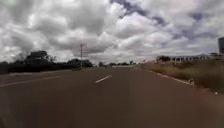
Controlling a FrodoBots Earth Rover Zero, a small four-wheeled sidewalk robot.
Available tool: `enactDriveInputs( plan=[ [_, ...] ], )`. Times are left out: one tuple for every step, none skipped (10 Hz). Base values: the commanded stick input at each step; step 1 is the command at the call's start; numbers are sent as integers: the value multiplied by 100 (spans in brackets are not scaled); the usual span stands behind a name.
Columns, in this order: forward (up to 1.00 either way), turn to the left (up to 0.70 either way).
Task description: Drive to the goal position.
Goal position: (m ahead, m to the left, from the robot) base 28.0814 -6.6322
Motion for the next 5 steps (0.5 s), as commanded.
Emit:
enactDriveInputs(
  plan=[
    [85, -7],
    [85, -30],
    [85, -33],
    [85, -34],
    [85, -34]
  ],
)
